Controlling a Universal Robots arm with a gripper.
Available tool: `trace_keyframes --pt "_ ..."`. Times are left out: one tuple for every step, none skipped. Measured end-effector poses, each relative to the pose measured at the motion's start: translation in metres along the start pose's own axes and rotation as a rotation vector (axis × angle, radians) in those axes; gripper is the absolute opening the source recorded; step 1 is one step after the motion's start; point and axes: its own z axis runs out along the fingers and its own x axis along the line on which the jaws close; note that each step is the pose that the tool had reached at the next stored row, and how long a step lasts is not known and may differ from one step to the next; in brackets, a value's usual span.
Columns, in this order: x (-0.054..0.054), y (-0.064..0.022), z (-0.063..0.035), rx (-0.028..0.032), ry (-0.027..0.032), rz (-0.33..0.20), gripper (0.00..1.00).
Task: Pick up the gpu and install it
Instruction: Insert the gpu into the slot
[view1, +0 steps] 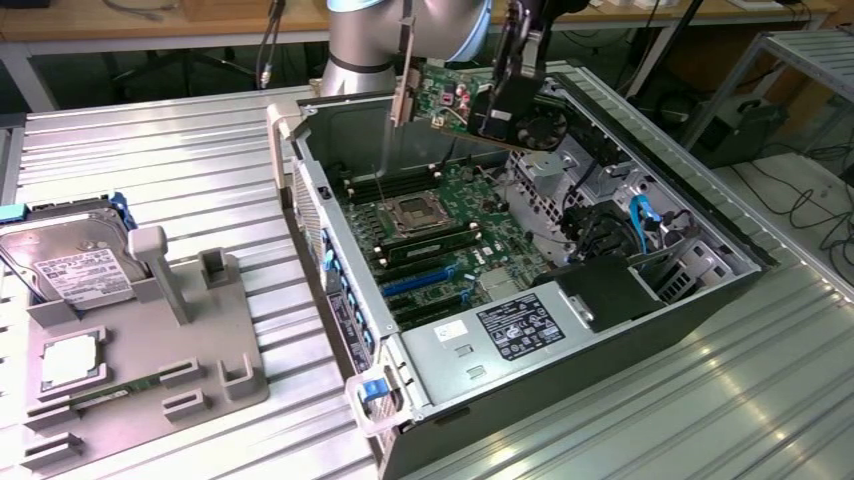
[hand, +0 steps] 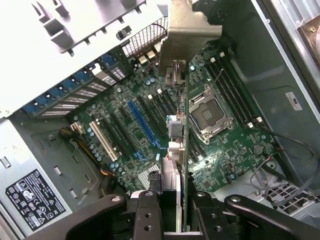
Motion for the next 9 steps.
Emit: trace_keyframes --pt "0.0 0.0 0.0 -0.0001 0.0001 -0.007 0.28" --pt "0.0 0.0 0.0001 -0.0003 0.0003 -0.016 0.28" --pt "0.0 0.0 0.0001 -0.0004 0.0004 -0.023 0.28" --pt "0.0 0.0 0.0002 -0.0005 0.0007 -0.033 0.28" --pt "0.0 0.0 0.0003 -0.0007 0.0008 -0.041 0.28" --pt "0.0 0.0 0.0004 -0.0008 0.0009 -0.048 0.28" --pt "0.0 0.0 0.0005 -0.0009 0.0011 -0.057 0.28" --pt "0.0 0.0 0.0006 -0.001 0.0013 -0.065 0.28" --pt "0.0 0.0 0.0007 -0.0012 0.0014 -0.073 0.28"
